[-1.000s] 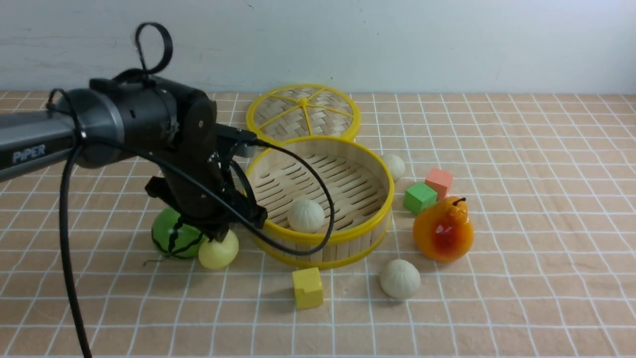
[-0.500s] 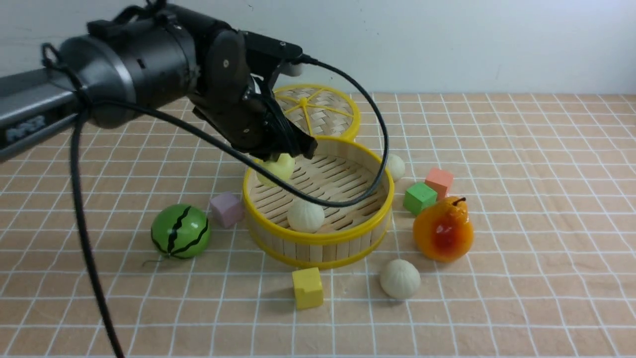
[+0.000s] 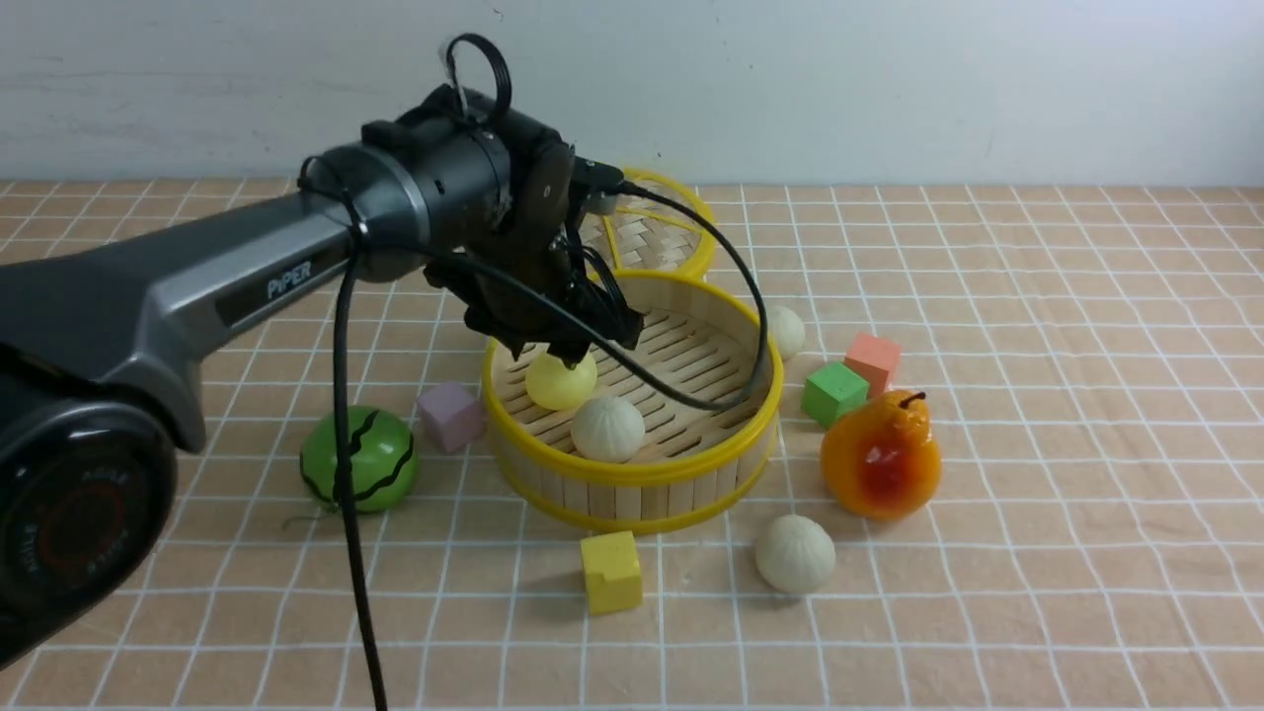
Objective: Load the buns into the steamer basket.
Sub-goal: Use the left arm to put the steamed stuffed bun into the steamer, then use the right arm to grab a steamed stuffed bun
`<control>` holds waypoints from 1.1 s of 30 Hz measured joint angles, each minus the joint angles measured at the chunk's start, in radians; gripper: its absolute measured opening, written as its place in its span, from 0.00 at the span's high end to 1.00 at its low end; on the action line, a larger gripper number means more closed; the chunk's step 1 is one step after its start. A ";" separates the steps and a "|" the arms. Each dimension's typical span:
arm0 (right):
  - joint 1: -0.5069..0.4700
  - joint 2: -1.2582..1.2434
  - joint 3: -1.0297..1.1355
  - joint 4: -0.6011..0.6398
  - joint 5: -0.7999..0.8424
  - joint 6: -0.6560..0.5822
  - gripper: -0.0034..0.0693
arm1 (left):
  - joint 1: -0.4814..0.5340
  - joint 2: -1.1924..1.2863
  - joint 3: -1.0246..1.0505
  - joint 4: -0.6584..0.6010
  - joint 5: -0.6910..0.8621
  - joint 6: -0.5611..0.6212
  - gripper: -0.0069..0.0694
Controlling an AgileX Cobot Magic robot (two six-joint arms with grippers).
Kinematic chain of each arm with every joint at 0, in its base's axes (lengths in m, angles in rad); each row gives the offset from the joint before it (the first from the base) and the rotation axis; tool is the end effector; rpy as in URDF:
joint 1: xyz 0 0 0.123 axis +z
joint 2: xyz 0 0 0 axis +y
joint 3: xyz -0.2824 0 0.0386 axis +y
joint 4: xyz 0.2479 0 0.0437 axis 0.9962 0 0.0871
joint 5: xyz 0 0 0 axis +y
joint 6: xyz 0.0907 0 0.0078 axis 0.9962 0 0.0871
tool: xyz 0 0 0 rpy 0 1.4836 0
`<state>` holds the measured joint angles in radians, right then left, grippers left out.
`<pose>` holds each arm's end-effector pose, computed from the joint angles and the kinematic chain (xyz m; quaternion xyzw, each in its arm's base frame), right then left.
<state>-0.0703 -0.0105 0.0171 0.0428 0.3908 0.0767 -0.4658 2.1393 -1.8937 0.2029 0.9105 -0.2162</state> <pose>0.0520 -0.0022 0.1728 0.0705 0.8047 0.0201 0.5892 0.4350 -0.2024 0.2439 0.1600 0.9512 0.0049 0.2639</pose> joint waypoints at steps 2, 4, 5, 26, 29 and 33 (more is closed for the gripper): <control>0.000 0.000 0.000 0.000 0.000 0.000 0.62 | 0.000 -0.055 0.000 -0.006 0.074 -0.006 0.36; 0.000 0.000 0.000 0.000 0.000 0.000 0.62 | 0.000 -0.141 0.006 -0.011 0.133 -0.019 0.41; 0.000 0.000 0.000 0.000 0.000 0.000 0.62 | 0.000 -0.151 0.008 -0.013 0.137 -0.023 0.43; 0.000 0.000 0.000 0.000 0.000 0.000 0.62 | 0.000 -1.632 1.430 -0.321 -0.679 0.006 0.93; 0.000 0.000 0.001 0.001 -0.007 0.004 0.62 | 0.000 -1.736 1.549 -0.323 -0.755 0.006 0.93; 0.000 0.000 0.010 0.136 -0.064 0.109 0.62 | 0.000 -1.903 1.671 -0.323 -0.827 0.006 0.93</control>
<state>-0.0703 -0.0105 0.0266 0.1787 0.3266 0.1860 -0.4658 0.2360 -0.2224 -0.1198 0.0838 -0.2099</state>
